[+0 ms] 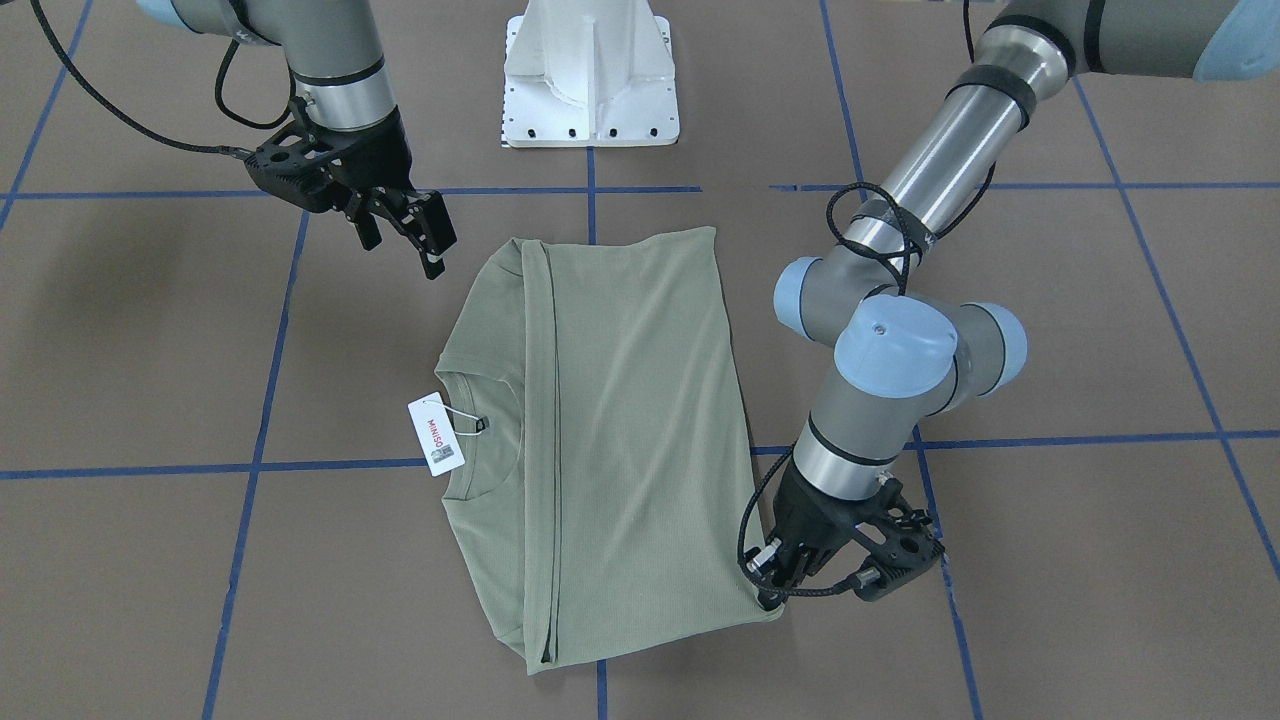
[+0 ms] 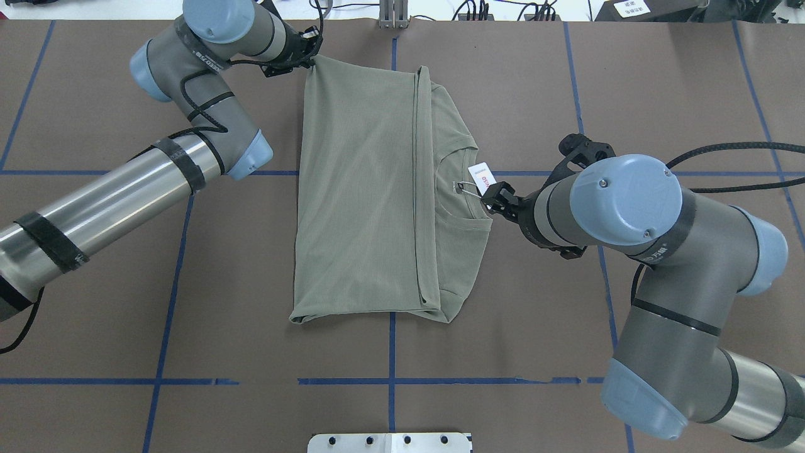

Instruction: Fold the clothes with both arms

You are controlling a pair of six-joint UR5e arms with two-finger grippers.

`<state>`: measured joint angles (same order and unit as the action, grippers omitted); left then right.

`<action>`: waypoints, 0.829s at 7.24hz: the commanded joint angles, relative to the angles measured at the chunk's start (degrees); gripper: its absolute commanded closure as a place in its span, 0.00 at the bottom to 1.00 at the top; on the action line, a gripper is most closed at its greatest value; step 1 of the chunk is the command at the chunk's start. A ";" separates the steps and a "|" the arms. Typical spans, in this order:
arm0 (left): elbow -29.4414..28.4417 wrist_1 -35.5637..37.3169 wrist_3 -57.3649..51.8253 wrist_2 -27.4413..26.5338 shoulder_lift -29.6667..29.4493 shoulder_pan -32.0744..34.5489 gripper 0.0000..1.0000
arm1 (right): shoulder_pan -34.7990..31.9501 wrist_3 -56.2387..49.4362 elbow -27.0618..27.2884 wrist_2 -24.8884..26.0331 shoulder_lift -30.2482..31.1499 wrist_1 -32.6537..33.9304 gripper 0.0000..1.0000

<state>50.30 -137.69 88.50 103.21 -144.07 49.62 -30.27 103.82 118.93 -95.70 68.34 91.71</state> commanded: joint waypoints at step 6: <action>22.39 0.23 0.44 9.73 15.49 -0.04 0.32 | 7.07 -24.91 -9.41 -9.38 -6.62 -6.11 0.00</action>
<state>72.35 -137.40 88.94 112.88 -129.03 49.77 -23.43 88.06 110.71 -100.99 63.24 85.66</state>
